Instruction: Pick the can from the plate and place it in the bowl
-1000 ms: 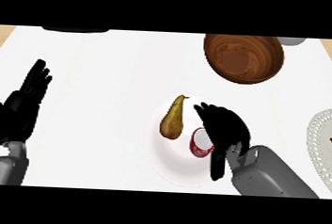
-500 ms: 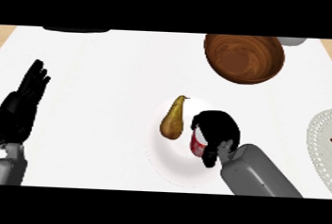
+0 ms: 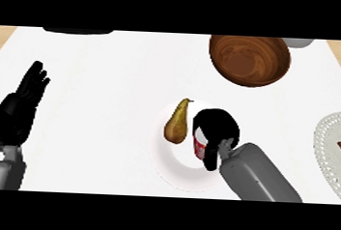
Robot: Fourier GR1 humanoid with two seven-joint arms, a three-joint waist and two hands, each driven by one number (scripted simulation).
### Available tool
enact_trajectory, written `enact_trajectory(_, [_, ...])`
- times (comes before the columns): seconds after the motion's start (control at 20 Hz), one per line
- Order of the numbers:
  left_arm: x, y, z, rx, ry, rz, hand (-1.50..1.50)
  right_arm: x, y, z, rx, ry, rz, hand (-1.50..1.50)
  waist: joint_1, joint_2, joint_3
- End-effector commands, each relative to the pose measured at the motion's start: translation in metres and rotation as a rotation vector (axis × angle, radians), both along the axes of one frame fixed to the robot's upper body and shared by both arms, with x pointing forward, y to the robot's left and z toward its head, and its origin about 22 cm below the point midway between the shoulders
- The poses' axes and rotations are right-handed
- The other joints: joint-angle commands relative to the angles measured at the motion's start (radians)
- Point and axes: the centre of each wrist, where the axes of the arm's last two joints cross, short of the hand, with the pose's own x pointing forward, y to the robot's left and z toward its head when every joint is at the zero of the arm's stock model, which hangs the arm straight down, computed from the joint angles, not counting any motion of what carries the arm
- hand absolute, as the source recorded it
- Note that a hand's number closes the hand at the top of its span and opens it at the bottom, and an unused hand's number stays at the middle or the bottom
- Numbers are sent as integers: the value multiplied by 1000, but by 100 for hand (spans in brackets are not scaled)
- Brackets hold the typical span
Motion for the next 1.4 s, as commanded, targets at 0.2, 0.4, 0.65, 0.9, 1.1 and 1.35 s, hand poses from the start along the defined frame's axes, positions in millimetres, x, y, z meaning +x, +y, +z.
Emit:
enact_trajectory(0.2, [-14,-12,-1,-13,6,-14,0,34,39,7,23,-133,-15,150,19,9,5])
enact_trajectory(0.4, [14,-10,-6,-4,-11,-18,0,72,57,29,52,-224,-17,150,31,17,5])
enact_trajectory(0.65, [-1,-26,-5,6,-9,-18,0,67,79,57,76,-387,-20,150,25,9,5])
enact_trajectory(0.9, [5,-14,-1,0,8,-3,0,60,82,117,112,-669,-103,150,-4,2,5])
enact_trajectory(1.1, [-1,-1,-7,-4,4,24,0,55,63,167,228,-869,-217,150,-17,0,5])
enact_trajectory(1.35, [5,-16,2,-7,0,-1,0,51,62,211,274,-911,-304,150,0,5,5])
